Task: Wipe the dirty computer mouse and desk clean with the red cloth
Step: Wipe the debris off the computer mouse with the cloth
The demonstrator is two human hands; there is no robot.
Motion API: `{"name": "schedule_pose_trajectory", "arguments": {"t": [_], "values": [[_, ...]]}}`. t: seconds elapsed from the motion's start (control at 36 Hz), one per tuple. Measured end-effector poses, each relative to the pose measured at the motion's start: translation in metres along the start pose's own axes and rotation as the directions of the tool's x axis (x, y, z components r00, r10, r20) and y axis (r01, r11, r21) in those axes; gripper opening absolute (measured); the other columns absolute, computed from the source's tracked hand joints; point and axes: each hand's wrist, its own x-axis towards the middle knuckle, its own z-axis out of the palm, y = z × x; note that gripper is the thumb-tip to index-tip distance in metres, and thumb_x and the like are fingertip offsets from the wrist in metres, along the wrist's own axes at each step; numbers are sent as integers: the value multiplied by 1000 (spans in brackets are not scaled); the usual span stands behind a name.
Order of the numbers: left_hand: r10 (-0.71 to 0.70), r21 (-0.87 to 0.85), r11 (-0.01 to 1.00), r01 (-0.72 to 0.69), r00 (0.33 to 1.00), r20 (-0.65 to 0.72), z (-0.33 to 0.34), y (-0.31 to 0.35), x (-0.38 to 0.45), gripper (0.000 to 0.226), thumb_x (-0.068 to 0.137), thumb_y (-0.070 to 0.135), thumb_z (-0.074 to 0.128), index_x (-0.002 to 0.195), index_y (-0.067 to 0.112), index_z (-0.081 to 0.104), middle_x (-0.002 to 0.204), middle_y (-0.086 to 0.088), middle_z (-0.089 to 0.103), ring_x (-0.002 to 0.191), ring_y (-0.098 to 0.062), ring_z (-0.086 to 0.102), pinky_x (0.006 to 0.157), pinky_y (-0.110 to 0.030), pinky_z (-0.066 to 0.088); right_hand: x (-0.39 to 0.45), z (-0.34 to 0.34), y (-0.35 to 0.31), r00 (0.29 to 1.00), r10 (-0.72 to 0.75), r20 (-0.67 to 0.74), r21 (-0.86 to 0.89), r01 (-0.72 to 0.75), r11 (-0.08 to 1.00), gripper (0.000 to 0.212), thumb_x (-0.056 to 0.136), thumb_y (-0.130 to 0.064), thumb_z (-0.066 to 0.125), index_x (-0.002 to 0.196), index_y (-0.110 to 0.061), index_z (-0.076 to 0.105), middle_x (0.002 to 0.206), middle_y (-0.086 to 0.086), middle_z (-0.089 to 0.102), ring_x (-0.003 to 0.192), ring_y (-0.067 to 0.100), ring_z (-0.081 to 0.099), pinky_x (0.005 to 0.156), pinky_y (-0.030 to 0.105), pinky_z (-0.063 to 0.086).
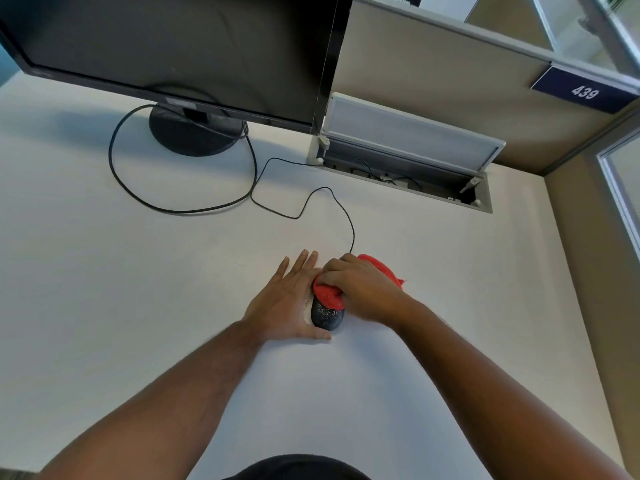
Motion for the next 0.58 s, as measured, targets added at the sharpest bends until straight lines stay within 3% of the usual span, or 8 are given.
{"name": "schedule_pose_trajectory", "arguments": {"t": [0.17,0.42,0.5,0.58], "values": [[4,41,999,-5,1000,16,2,-2,1,136,60,89,72,165,25,14,176,0,-1,159,-12,-18,129,-39,-10,-10,5,-7,990,-142,8,22,141,990,52,79,-9,75,126,-28,66,130,-9,62,121,19,51,98,43,47],[18,61,998,-16,1000,-25,7,-4,0,134,60,91,71,163,23,19,176,-2,6,162,-16,-9,130,-44,-3,-42,20,-6,988,-149,-47,92,153,984,60,80,1,73,132,-28,64,138,-9,59,133,15,43,106,35,41],[18,44,999,-17,999,-30,6,-4,-1,131,60,91,71,161,24,21,176,1,6,161,-12,-11,129,-40,-7,-57,24,2,994,-98,-50,81,101,992,57,80,0,72,128,-30,67,134,-10,60,127,14,47,104,30,39],[22,38,999,-21,999,-34,4,-2,-2,128,60,88,72,160,24,24,176,1,7,160,-9,-13,129,-39,-7,-70,20,14,998,10,-59,5,-9,1000,39,83,-16,51,111,-31,74,111,-12,68,108,16,55,93,39,48]]}}
